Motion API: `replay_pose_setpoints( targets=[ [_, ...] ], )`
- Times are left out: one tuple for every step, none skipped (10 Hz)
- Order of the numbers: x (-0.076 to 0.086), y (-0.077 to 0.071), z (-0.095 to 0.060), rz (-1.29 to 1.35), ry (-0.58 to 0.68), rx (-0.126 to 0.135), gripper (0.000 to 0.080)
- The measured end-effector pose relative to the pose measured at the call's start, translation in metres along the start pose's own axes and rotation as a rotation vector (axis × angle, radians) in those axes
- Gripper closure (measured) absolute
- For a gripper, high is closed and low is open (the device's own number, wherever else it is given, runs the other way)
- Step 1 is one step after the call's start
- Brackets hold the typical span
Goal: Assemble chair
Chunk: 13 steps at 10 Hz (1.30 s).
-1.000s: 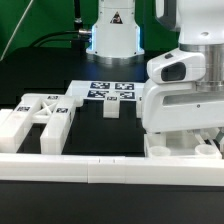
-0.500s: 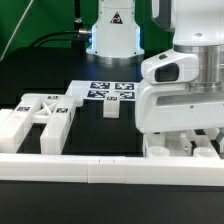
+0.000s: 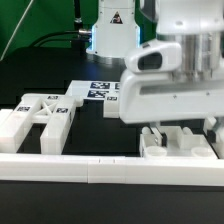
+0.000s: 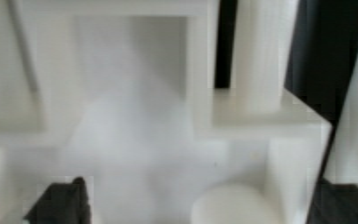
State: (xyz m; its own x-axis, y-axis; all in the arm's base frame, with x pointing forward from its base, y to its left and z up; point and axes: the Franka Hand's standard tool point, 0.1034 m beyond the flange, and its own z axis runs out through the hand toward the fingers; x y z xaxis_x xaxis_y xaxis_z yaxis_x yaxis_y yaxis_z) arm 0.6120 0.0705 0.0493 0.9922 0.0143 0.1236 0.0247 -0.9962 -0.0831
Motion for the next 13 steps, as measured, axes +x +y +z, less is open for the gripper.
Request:
replay_pose_setpoints(
  targets=[
    [-0.004, 0.004, -0.014, -0.009, 0.009, -0.002, 0.0158],
    [-0.016, 0.012, -0.028, -0.036, 0.019, -0.008, 0.0150],
    [-0.037, 0.022, -0.034, -0.034, 0.014, -0.017, 0.0150],
    [-0.055, 0.027, -0.033, -0.029, -0.005, -0.023, 0.0150],
    [-0.048, 0.023, -0.032, -0.034, 0.000, -0.020, 0.0150],
    [-0.046, 0.023, -0.032, -0.035, 0.004, -0.020, 0.0150],
    [-0.047, 0.023, -0.031, -0.035, 0.003, -0.020, 0.0150],
    [-0.047, 0.023, -0.031, -0.034, 0.003, -0.020, 0.0150],
    [-0.049, 0.026, -0.031, -0.034, 0.001, -0.021, 0.0150],
    [-0.060, 0.036, -0.029, -0.010, -0.013, -0.022, 0.0150],
    [-0.070, 0.041, -0.027, 0.000, -0.015, -0.027, 0.0150],
    [-0.083, 0.047, -0.021, 0.004, -0.009, -0.036, 0.0150],
    [-0.096, 0.052, -0.016, 0.003, -0.016, -0.041, 0.0150]
  ],
)
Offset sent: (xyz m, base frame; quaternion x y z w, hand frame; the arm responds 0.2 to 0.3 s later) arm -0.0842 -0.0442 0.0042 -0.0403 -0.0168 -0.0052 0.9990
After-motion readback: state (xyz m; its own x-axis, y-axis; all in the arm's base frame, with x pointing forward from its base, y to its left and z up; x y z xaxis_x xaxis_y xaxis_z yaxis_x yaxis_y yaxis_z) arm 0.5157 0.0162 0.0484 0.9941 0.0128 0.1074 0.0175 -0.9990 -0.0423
